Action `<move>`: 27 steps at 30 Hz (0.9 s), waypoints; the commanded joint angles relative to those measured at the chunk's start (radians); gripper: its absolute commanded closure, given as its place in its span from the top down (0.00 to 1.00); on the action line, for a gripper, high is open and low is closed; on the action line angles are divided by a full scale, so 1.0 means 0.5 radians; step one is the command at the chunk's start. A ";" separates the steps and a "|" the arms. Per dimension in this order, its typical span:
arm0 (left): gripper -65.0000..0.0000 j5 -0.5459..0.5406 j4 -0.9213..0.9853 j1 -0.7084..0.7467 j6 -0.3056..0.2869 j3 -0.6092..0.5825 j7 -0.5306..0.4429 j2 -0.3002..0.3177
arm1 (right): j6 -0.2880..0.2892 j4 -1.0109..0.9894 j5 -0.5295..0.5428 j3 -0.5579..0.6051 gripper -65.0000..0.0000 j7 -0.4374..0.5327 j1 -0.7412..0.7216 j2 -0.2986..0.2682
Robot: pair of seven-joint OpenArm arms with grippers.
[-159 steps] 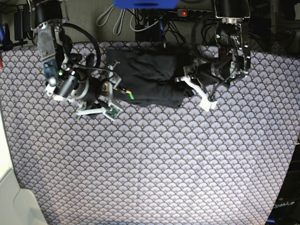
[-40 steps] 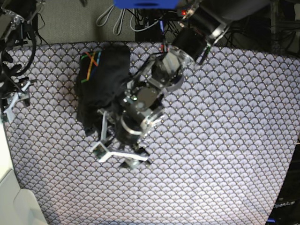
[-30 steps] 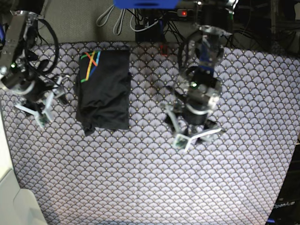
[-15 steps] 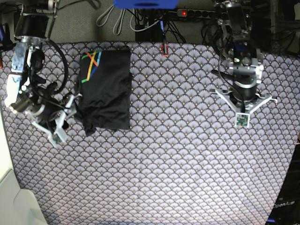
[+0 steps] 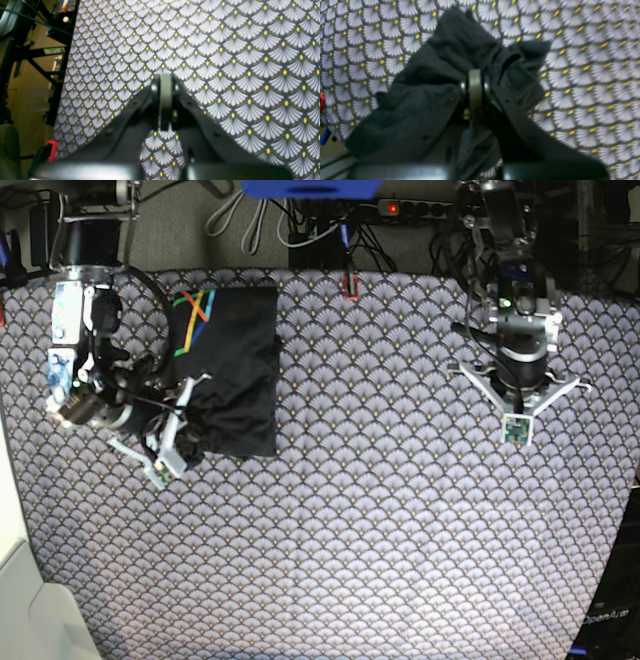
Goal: Fold the T-shirt properly
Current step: 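Grasp the bundle's side edge with the right gripper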
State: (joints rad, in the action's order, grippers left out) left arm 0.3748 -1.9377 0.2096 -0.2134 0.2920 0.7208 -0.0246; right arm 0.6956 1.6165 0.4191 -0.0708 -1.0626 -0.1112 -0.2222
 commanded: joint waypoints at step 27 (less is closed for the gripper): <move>0.00 0.019 -0.036 0.052 0.008 0.001 -0.047 0.008 | 0.005 -0.249 0.017 0.226 0.00 0.077 -0.451 -0.002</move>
State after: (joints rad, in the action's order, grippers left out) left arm 0.3782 -1.9373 0.2436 -0.2134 0.2920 0.7200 -0.0223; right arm 0.6945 1.4792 0.4091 0.0448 -1.0405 -0.3172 -0.2199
